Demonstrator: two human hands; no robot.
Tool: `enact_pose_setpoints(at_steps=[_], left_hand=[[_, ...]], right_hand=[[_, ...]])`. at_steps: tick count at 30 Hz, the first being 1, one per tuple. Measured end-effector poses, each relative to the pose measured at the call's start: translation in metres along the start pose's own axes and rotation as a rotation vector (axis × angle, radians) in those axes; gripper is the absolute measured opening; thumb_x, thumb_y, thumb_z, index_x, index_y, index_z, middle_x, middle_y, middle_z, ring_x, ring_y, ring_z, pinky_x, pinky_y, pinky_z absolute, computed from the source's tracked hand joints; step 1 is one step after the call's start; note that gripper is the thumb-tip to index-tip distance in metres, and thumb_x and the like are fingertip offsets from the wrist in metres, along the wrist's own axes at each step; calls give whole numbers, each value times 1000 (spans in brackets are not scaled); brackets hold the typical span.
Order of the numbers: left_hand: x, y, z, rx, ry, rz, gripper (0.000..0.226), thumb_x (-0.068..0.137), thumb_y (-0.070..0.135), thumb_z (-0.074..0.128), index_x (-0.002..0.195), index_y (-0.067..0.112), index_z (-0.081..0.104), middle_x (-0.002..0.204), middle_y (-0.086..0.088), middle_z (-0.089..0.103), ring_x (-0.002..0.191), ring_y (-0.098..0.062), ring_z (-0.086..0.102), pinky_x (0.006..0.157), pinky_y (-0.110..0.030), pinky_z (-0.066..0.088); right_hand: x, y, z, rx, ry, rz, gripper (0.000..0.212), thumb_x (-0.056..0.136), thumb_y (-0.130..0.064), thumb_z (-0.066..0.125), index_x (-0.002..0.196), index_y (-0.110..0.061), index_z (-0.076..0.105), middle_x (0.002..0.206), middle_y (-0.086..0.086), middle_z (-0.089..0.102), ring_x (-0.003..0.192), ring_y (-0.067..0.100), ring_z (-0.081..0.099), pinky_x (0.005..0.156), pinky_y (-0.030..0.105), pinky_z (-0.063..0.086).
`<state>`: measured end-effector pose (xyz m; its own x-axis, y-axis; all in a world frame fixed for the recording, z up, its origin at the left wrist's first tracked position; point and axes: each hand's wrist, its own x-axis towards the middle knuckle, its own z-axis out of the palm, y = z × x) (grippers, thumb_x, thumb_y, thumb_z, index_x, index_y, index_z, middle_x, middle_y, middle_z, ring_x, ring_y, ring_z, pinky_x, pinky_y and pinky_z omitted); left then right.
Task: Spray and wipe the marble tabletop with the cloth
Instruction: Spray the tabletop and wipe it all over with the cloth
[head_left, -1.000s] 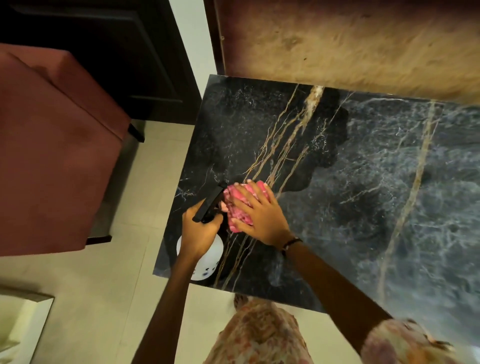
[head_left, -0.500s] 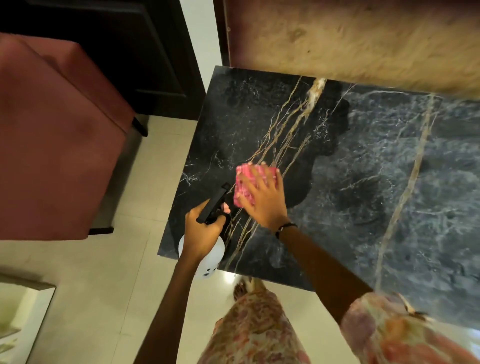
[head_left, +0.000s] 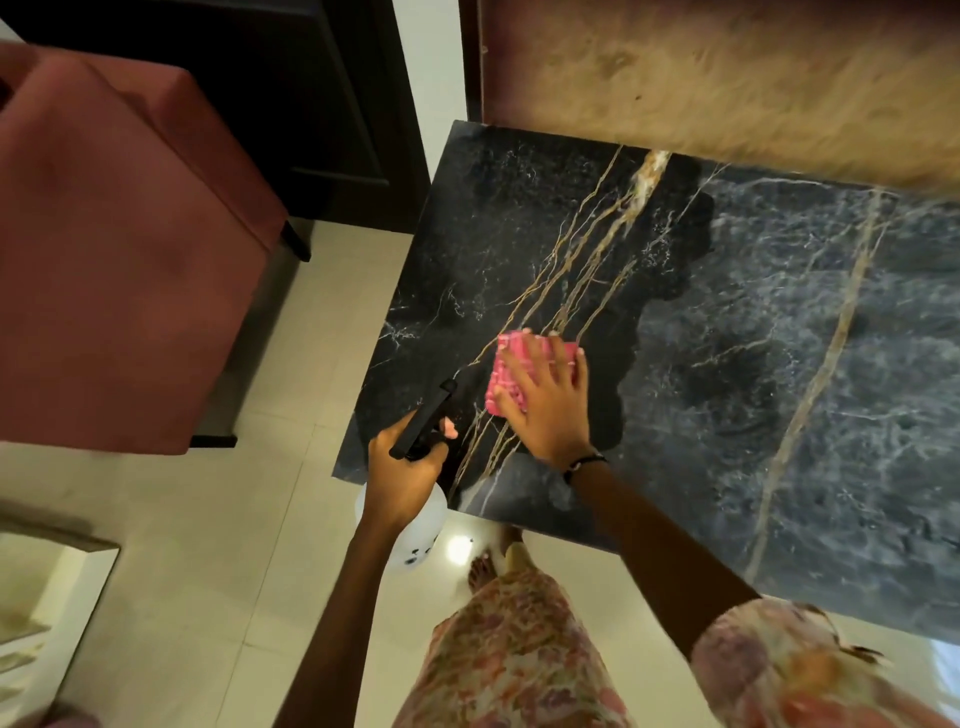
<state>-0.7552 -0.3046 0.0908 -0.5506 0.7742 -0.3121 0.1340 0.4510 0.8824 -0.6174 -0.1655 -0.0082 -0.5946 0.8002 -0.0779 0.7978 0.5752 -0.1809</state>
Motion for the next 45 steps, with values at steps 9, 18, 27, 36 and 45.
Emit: enact_pose_setpoints(at_steps=[9,18,27,36,45], left_hand=[[-17,-13,-22,-33,99,-103,36,84,-1,61,64,29,60,54,2,62,61,-18,64,72,-54,52],[-31,-36,-47,-122,164,-72,39,80,-3,63,60,30,64,49,-9,50,44,-7,46,51,-26,37],[-38,-38,-46,-122,128,-101,44,80,-7,60,52,28,57,41,12,53,42,-7,45,51,-27,37],[-55,-28,-38,-128,71,-92,41,82,-3,60,58,30,63,45,15,58,41,-3,50,49,-22,38],[-63,-7,-12,-48,24,-76,22,83,5,63,69,22,62,57,-2,58,59,-22,56,51,-32,53]], right_hand=[[-94,18,11,-32,-104,-414,61,94,-65,24,143,-30,38,150,8,42,143,32,30,120,53,10],[-43,-50,12,-8,-111,-188,64,93,-60,38,148,-30,31,157,6,30,146,34,21,117,62,13],[-99,-60,29,0,-109,-489,64,93,-63,34,147,-29,31,157,3,32,147,29,21,120,53,4],[-91,34,-9,-56,-81,-42,65,94,-60,20,151,-30,23,160,5,23,149,31,14,120,55,9],[-148,4,18,-21,-68,-295,61,94,-57,34,146,-26,37,156,7,33,147,33,20,118,58,16]])
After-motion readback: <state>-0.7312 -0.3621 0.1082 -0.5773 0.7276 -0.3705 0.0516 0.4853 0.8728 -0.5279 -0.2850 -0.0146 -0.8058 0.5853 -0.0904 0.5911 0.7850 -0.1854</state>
